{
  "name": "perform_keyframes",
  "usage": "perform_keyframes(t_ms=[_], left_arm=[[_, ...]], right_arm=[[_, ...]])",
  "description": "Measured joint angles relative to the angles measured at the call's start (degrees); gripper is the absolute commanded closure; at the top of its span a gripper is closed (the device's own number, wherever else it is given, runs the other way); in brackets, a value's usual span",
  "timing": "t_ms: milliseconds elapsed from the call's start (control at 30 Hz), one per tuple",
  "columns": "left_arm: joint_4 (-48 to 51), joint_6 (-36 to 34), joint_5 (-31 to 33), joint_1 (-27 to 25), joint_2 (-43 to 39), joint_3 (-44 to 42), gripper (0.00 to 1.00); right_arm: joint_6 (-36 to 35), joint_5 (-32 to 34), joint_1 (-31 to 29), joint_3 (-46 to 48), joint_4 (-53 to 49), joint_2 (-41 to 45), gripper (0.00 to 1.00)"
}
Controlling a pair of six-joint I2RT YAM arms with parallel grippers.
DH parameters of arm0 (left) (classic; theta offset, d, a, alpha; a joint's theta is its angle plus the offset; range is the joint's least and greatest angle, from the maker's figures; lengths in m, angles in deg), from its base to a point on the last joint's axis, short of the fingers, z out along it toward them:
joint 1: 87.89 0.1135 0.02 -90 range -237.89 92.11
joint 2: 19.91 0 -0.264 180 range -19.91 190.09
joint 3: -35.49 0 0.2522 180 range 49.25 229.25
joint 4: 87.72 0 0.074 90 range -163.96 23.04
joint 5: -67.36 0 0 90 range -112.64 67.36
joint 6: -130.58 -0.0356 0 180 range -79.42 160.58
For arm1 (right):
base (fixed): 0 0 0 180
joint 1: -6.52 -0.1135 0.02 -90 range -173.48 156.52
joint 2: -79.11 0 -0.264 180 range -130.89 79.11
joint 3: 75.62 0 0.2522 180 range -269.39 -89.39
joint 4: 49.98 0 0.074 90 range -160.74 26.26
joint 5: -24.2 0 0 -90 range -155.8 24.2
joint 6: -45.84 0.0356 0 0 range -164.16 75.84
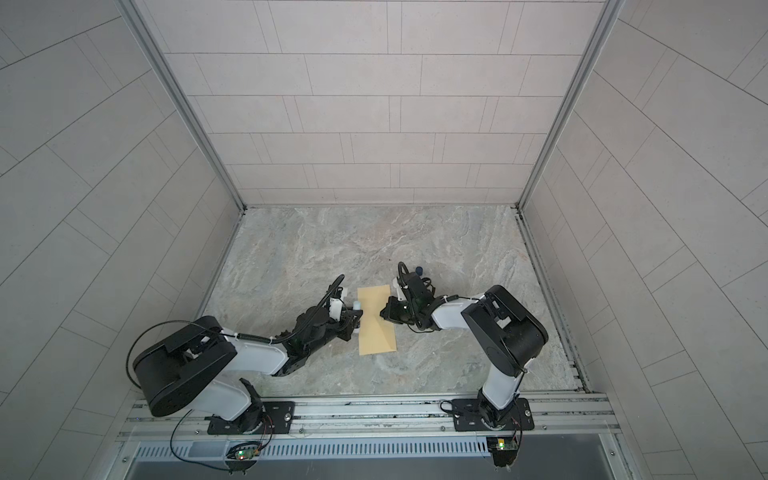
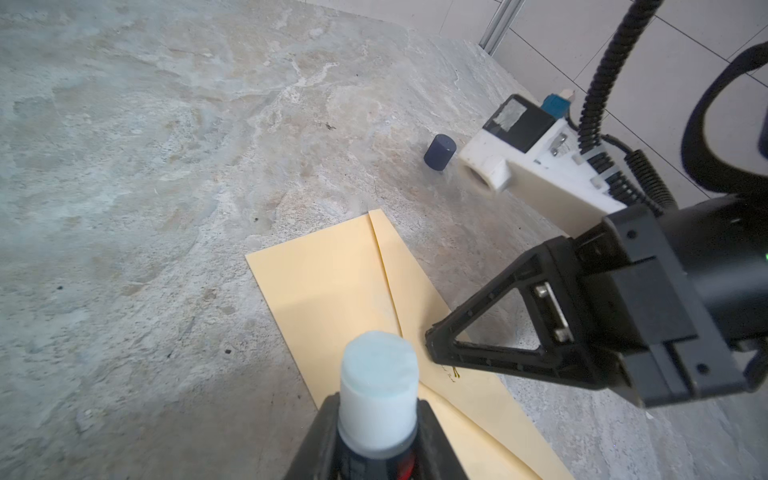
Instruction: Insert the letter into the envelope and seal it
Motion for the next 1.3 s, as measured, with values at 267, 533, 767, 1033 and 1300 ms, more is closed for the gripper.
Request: perform_keyframes(t_ms=[267,533,767,1033,1300], left_arm=[[0.0,0.1,0.0,0.0,0.1,0.0,1.00],[0.1,0.2,0.1,0.0,0.4,0.6,1.00],[1.0,0.3,0.4,0.0,1.3,3.7,1.00],[0.3,0.1,1.4,0.0,5.4,5.7,1.00],[-1.9,0.3,2.3,0.0,7.4,6.0,1.00]], right_arm=[[0.4,0.0,-0.9,-0.5,1.3,-1.2,1.00],[0.4,-0.1,-1.5,-1.2,2.0,-2.1,1.00],[0.1,0.0,-1.5,-1.3,1.9,-2.2,1.00],[-0.6,-0.1,-1.5,-1.3,1.9,-2.2,1.00],[-1.3,0.0,-1.6,-1.5,1.5,-2.2,1.00]])
